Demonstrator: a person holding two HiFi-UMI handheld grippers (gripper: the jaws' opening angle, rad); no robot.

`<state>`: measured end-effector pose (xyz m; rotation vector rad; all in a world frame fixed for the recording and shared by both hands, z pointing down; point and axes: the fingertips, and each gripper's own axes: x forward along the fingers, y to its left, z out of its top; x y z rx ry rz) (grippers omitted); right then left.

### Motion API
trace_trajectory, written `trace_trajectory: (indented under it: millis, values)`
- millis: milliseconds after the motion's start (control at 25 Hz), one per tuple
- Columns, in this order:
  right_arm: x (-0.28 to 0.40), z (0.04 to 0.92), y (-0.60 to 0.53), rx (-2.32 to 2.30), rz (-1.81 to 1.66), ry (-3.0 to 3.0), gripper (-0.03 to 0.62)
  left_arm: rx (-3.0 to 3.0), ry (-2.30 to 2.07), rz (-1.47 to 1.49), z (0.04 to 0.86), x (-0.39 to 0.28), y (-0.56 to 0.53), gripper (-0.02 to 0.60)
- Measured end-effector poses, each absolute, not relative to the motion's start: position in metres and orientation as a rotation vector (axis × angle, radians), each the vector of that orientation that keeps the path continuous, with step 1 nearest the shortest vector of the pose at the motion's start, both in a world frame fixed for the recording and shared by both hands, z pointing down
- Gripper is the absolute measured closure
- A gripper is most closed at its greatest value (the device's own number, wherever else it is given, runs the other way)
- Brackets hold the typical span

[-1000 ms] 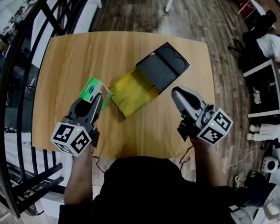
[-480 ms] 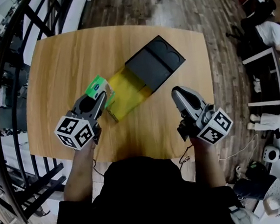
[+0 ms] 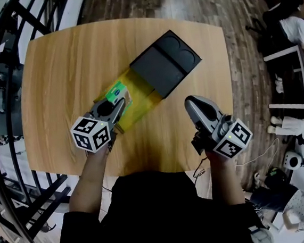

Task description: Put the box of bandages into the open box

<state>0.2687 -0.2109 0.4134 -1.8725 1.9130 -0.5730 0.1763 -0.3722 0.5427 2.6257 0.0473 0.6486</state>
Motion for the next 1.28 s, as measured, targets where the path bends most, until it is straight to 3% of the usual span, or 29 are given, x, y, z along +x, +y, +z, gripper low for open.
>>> trace_trajectory:
  millis: [880,1280]
  values:
    - [0.281,0.425,-0.179,-1.924,-0.621,1.853,0.554,2.479,0.16,0.963,0.64,0.199,-0.343,0.48]
    - [0.281,0.421,-0.182,-1.91,-0.618,1.866,0.554,2.667,-0.035,1.085,0.633,0.19,-0.379,0.348]
